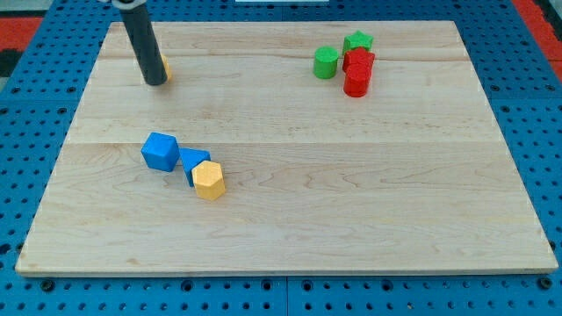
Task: Separate the red circle from red star
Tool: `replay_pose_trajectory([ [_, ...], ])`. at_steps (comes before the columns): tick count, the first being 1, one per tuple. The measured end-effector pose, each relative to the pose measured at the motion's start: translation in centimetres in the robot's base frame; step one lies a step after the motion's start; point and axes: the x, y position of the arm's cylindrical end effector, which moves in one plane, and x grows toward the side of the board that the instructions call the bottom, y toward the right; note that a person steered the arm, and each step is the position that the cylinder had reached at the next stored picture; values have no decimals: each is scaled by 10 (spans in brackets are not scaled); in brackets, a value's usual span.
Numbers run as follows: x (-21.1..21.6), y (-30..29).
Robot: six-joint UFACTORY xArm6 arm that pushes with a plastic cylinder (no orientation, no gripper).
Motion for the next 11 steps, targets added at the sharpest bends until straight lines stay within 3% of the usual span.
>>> replay_pose_trajectory([
  [2,-65,0],
  [3,-8,27],
  [4,37,104],
  [6,48,225],
  [8,13,356],
  [9,-5,373],
  [11,-63,348],
])
